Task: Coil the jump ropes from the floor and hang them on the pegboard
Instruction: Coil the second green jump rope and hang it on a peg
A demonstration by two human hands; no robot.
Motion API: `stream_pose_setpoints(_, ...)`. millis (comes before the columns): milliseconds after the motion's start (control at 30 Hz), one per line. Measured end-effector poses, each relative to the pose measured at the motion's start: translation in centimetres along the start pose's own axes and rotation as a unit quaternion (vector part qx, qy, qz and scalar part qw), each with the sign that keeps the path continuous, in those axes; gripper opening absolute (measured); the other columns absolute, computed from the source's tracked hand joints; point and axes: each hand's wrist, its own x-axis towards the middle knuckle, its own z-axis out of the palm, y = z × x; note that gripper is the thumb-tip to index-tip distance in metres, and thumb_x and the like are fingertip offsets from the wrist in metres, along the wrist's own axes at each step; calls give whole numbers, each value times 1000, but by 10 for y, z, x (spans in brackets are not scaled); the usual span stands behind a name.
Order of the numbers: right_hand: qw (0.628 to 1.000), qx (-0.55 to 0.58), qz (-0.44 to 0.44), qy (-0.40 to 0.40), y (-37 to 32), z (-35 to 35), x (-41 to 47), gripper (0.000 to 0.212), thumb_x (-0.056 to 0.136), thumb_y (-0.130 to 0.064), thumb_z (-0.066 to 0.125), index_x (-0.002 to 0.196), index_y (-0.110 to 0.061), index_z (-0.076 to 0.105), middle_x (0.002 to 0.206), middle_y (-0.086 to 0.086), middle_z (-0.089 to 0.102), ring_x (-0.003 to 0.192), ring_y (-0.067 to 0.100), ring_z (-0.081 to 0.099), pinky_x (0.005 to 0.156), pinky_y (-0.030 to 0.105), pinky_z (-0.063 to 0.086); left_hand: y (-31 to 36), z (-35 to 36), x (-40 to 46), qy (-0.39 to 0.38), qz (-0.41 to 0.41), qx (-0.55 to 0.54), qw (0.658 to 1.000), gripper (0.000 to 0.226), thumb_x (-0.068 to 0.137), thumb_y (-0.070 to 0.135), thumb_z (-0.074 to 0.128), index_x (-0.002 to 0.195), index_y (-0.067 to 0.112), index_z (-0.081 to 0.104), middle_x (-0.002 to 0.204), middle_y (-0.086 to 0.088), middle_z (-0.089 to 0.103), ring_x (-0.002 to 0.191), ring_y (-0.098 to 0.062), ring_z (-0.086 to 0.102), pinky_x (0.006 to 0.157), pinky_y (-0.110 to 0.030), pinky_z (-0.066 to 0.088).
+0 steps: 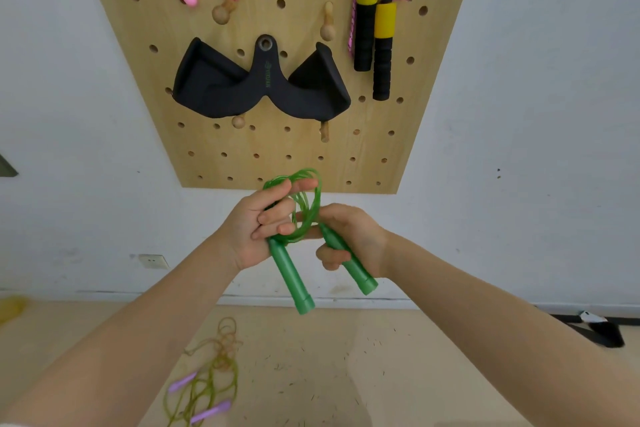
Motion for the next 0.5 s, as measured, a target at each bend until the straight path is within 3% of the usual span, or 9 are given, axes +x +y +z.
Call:
stream_pose_setpoints(100,996,76,-42,-25,1,-5,0,33,86,-48,41,92,-19,55,81,-3,58,35,7,23,52,25,23,0,5,1,5,-5,21,1000,23,70,28,78,75,8,68,32,10,35,22,-1,24,42,-17,42)
stream_pose_setpoints(167,998,29,-62,-14,0,-5,0,44,81,-59,44,94,-19,58,78,-3,52,38,7,25,52,23,26,-1,11,2,40,-17,59,997,26,82,29,58,63,13,60,32,11,32,23,-1,25,43,-17,42)
stream_pose_setpoints(300,986,-126,-86,65,-5,-3,3,12,91,-28,59,88,-16,61,68,0,47,43,6,31,54,22,30,-1,23,6,81,-40,103,991,31,86,27,44,58,16,49,33,10,27,25,-4,24,48,-18,44)
stream_pose_setpoints(500,984,-111,-96,105,-6,-9,5,17,92,-4,48,83,-11,62,68,0,59,59,16,40,48,21,35,7,27,11,102,-79,244,961,36,96,24,45,62,13,50,46,4,35,40,-11,39,69,-22,49)
